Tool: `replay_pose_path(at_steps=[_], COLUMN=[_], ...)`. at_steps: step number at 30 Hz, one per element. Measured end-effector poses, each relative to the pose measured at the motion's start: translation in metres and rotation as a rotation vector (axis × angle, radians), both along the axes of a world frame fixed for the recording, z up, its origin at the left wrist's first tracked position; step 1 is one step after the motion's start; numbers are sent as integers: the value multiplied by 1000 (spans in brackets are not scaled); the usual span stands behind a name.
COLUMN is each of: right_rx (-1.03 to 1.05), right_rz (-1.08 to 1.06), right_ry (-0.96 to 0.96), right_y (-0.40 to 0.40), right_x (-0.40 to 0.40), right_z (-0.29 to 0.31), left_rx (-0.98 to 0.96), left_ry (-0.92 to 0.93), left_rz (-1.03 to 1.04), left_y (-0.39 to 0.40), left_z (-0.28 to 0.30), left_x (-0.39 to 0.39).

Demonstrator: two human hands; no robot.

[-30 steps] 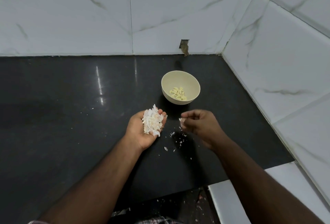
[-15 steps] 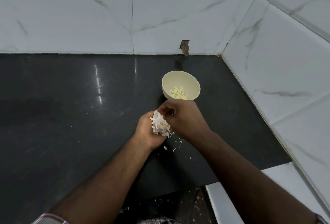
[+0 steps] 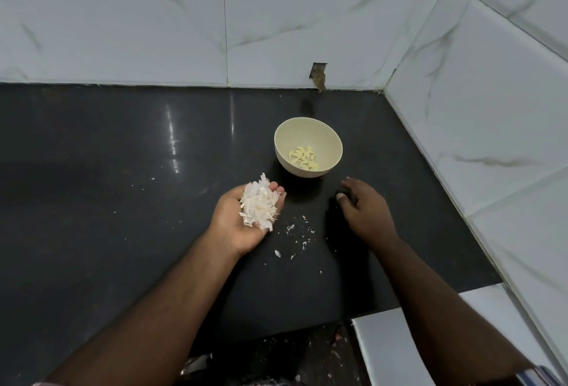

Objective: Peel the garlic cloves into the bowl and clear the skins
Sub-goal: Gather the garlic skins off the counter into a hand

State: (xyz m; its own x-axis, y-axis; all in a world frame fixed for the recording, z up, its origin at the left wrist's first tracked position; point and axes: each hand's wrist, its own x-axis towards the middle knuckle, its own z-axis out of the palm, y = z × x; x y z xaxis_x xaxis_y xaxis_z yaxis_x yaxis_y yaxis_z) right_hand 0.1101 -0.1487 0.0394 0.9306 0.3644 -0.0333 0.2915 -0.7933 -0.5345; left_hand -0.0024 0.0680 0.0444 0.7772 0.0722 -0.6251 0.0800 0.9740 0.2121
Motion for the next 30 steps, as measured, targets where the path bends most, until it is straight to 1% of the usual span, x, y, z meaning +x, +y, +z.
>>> replay_pose_path(at_steps=[2, 4, 5, 7, 9, 10, 12, 14, 16, 18, 20, 23, 25, 27, 28, 30], right_rx=[-127, -189, -187, -136, -43, 16, 75, 23, -75, -158, -213, -232, -193, -137, -78, 124], right_rz=[24, 59, 119, 320, 475, 475, 349, 199, 148, 172, 231, 228, 221, 308, 370, 447], right_ry=[50, -16, -53, -77, -9, 27, 11, -11, -11, -67, -127, -149, -145, -141, -128, -38], right_y=[5, 24, 37, 58, 63, 59, 36, 1, -26, -27, -10, 30, 58, 78, 85, 87], right_x=[-2, -20, -34, -71, -90, -89, -70, -49, -47, -65, -87, -96, -87, -89, -96, -103], right_z=[-23, -39, -44, -49, -49, -44, -40, -39, -40, -45, -52, -54, -53, -53, -50, -45], left_rx=[-1, -3, -2, 10, 24, 32, 29, 26, 16, 8, 5, 20, 29, 36, 40, 43], left_ry=[16, 25, 23, 24, 24, 19, 10, 5, 3, 7, 13, 21, 24, 27, 27, 22], left_rz=[39, 69, 82, 95, 95, 101, 133, 174, 220, 266, 312, 324, 301, 270, 252, 224], left_y=[4, 7, 7, 5, 1, -2, -5, -5, -2, 1, 2, 1, -1, 0, 2, 4], left_z=[-1, -1, 0, 0, 1, 3, 4, 3, 0, -1, -3, -2, -2, -2, -2, -2], left_x=[-1, -3, -3, -2, 0, -1, -3, -9, -18, -27, -36, -50, -53, -57, -61, -67])
